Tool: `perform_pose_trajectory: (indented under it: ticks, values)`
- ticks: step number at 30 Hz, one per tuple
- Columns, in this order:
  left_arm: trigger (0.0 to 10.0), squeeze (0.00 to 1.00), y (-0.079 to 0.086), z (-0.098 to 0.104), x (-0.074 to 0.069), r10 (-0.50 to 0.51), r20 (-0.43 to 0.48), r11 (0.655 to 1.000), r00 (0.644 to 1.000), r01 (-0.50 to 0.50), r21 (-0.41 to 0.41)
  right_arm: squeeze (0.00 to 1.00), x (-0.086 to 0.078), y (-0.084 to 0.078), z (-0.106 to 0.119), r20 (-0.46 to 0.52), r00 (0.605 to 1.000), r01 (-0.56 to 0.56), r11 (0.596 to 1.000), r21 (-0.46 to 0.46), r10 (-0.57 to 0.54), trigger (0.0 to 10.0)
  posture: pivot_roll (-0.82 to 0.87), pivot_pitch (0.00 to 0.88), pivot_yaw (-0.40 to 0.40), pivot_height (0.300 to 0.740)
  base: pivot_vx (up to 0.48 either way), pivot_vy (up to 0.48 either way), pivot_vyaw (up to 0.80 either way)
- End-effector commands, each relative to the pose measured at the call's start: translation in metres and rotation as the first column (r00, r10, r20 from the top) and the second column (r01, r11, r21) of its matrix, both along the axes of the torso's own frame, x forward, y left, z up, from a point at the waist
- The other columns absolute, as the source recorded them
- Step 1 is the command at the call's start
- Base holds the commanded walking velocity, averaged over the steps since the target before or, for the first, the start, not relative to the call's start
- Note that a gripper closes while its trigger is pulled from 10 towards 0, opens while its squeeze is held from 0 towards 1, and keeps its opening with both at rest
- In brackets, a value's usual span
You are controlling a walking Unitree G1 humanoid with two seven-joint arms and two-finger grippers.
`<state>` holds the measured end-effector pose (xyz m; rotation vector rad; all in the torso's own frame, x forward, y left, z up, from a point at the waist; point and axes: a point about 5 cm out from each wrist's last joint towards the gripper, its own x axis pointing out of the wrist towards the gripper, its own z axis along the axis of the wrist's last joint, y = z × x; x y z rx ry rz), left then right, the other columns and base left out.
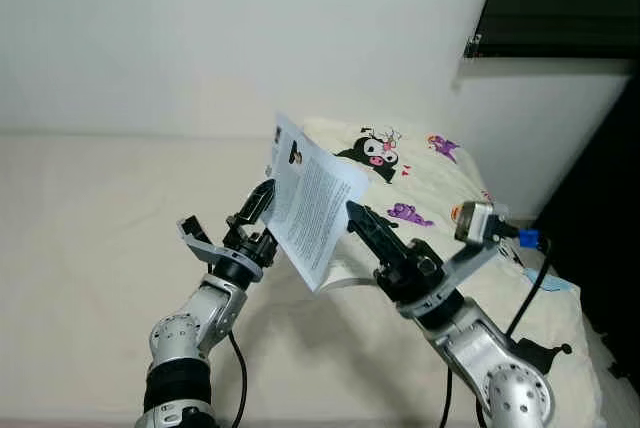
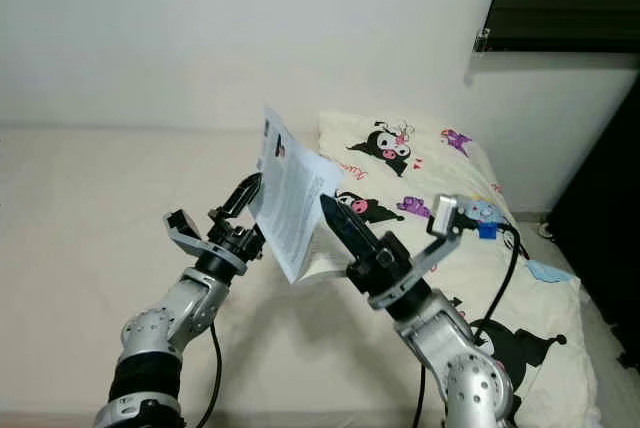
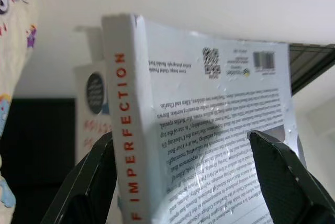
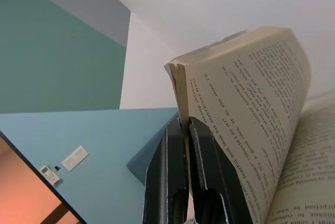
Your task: Clean up the room
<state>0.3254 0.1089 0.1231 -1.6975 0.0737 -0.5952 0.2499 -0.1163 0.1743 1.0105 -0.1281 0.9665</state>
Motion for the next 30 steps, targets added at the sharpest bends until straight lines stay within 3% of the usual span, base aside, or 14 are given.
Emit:
perform_pose_trajectory:
  ticks: [1, 6, 8, 11, 12, 14, 15, 18, 23, 26, 30]
  values:
    - [10.0, 0.0, -0.045, 0.031, 0.001, -0.09, 0.116, 0.985, 0.989, 0.106, -0.134, 0.0, -0.003, 0.0, 0.002, 0.001, 1.0, -0.005, 1.0, 0.011, 0.005, 0.0, 0.01, 0.0, -0.021, 0.74, 0.0, 0.0, 0.0]
    - [10.0, 0.0, -0.049, 0.026, -0.009, -0.177, 0.155, 0.979, 0.972, 0.19, -0.075, 0.0, -0.009, -0.003, -0.001, 0.006, 0.999, -0.041, 0.999, 0.003, 0.041, 0.0, 0.01, 0.0, -0.02, 0.74, 0.0, 0.0, 0.0]
    - [10.0, 0.0, -0.046, 0.021, -0.013, -0.223, 0.175, 0.975, 0.959, 0.221, 0.033, 0.0, -0.015, -0.014, -0.007, 0.005, 0.998, -0.063, 0.994, -0.086, 0.063, 0.0, 0.01, 0.0, -0.022, 0.74, 0.0, 0.0, 0.0]
    - [10.0, 0.0, -0.044, 0.02, -0.015, -0.239, 0.182, 0.97, 0.954, 0.229, 0.077, 0.0, -0.018, -0.019, -0.009, 0.001, 0.997, -0.071, 0.989, -0.131, 0.071, 0.0, 0.01, 0.0, -0.022, 0.74, 0.0, 0.0, 0.0]
    - [10.0, 0.0, -0.041, 0.021, -0.015, -0.249, 0.193, 0.967, 0.949, 0.231, 0.11, 0.0, -0.02, -0.028, -0.012, -0.003, 0.997, -0.074, 0.981, -0.179, 0.074, 0.0, 0.01, 0.0, -0.021, 0.74, 0.0, 0.0, 0.0]
    - [10.0, 0.0, -0.025, 0.024, -0.012, -0.262, 0.229, 0.954, 0.938, 0.215, 0.21, 0.0, -0.023, -0.061, -0.014, -0.02, 1.0, -0.024, 0.957, -0.288, 0.019, 0.0, 0.01, 0.0, -0.021, 0.74, 0.0, 0.0, 0.0]
    - [10.0, 0.0, -0.025, 0.024, -0.012, -0.262, 0.229, 0.954, 0.938, 0.215, 0.21, 0.0, -0.023, -0.061, -0.014, -0.02, 1.0, -0.024, 0.957, -0.288, 0.019, 0.0, 0.01, 0.0, -0.021, 0.74, 0.0, 0.0, 0.0]
    - [10.0, 0.0, 0.0, 0.031, -0.007, -0.241, 0.265, 0.954, 0.934, 0.178, 0.24, 0.0, -0.029, -0.095, -0.009, -0.024, 0.999, 0.037, 0.933, -0.359, -0.049, 0.0, 0.01, 0.0, -0.021, 0.74, 0.0, 0.0, 0.0]
    - [10.0, 0.0, 0.015, 0.04, -0.004, -0.2, 0.313, 0.971, 0.928, 0.145, 0.191, 0.0, -0.037, -0.101, -0.014, -0.049, 0.997, 0.032, 0.921, -0.388, -0.055, 0.0, 0.0, 0.0, -0.02, 0.74, 0.0, 0.0, 0.0]
    - [10.0, 0.0, 0.013, 0.042, -0.005, -0.194, 0.332, 0.975, 0.923, 0.143, 0.17, 0.0, -0.041, -0.093, -0.024, -0.083, 0.995, 0.011, 0.917, -0.399, -0.048, 0.0, 0.0, 0.0, -0.022, 0.74, 0.0, 0.0, 0.0]
    - [10.0, 0.0, -0.004, 0.04, -0.012, -0.253, 0.341, 0.964, 0.905, 0.206, 0.168, 0.0, -0.039, -0.081, -0.033, -0.104, 0.994, -0.01, 0.916, -0.401, -0.035, 0.0, 0.0, 0.0, -0.016, 0.74, 0.0, 0.0, 0.0]
